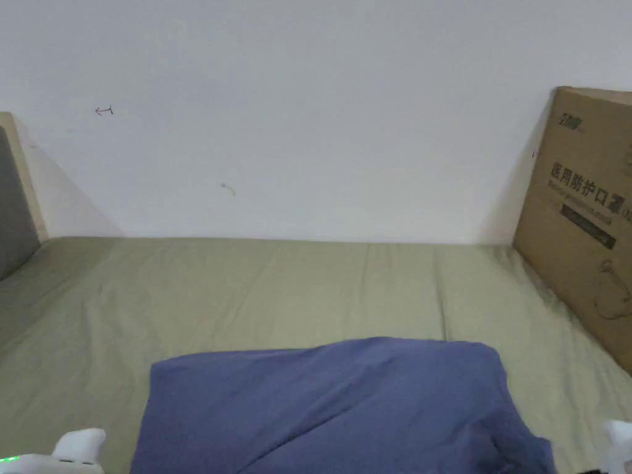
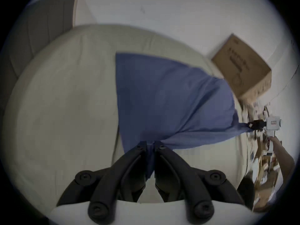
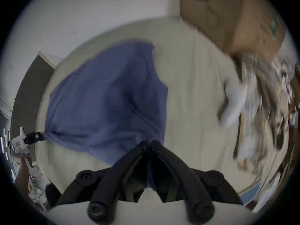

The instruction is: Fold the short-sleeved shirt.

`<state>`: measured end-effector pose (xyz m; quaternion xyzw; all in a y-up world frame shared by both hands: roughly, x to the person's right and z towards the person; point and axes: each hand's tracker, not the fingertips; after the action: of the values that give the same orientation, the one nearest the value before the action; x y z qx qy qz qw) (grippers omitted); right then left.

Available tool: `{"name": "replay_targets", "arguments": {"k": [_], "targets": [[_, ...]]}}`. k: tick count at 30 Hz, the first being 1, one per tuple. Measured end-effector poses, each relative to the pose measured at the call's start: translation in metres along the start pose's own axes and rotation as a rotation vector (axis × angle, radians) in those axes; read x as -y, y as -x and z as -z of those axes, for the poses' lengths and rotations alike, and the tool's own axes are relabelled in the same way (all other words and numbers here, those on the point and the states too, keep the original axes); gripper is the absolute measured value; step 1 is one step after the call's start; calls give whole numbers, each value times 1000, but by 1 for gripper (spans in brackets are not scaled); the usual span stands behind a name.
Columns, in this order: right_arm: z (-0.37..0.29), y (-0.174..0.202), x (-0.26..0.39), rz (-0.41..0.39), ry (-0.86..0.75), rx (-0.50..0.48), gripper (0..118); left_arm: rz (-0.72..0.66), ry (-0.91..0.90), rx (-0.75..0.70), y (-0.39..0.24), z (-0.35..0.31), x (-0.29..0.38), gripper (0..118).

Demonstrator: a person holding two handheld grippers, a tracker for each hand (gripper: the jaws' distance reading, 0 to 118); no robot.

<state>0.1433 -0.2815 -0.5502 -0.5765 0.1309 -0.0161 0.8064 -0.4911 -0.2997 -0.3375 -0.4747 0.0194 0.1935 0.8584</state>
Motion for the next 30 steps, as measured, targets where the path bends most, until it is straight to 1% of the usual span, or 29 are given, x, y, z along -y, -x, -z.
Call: {"name": "replay_targets", "arguments": {"k": [1,2,3,5,8,11,14,15,16,18,19,20,21,22,23,24,25,26,27,28,29,30], "targets": [[-1,-10,25,2,24,12,5,28,29,0,4,-9,19,8],[-14,-10,56,-13,45,17,5,54,44,11,7,-20,33,8],[-19,-15,73,-22,56,7,5,73,54,14,8,-29,43,8],[-32,-24,109,-35,78,-6,5,57,71,45,6,-52,66,8],[-57,-19,151,-41,83,-16,5,93,103,47,1,-77,95,8],[-71,-18,174,-80,93,-18,5,177,150,23,-6,-93,119,8],[-73,-19,187,-96,112,-9,5,189,169,18,-8,-100,135,8],[-73,-18,189,-95,116,-4,7,190,169,13,-8,-100,139,8],[-72,-15,191,-96,120,6,8,192,172,6,-8,-101,142,8],[-71,-14,191,-117,130,82,9,204,165,-42,-5,-102,146,11],[-71,-12,192,-147,130,147,14,202,159,-54,-3,-104,148,15],[-72,-10,192,-176,113,180,23,192,150,-63,-1,-107,149,23],[-76,-9,193,-182,87,180,30,174,134,-66,2,-110,150,36],[-81,-13,192,-167,42,167,39,136,104,-43,6,-115,150,46],[-89,-13,191,-129,-7,133,39,101,85,-24,8,-121,151,46],[-98,-11,189,-86,-53,102,44,66,58,-13,8,-127,151,50],[-106,-8,187,-42,-93,69,58,37,23,-3,-1,-140,147,57],[-114,-4,185,-12,-120,28,83,18,-14,8,-5,-148,146,69],[-122,0,184,4,-154,-4,100,8,-45,6,-10,-153,146,94],[-130,8,180,6,-194,-17,100,9,-78,9,-15,-159,145,113],[-136,17,177,-7,-225,-24,100,9,-131,24,-21,-170,142,118],[-141,23,174,-21,-250,-26,100,-5,-171,49,-26,-175,136,116]]}}
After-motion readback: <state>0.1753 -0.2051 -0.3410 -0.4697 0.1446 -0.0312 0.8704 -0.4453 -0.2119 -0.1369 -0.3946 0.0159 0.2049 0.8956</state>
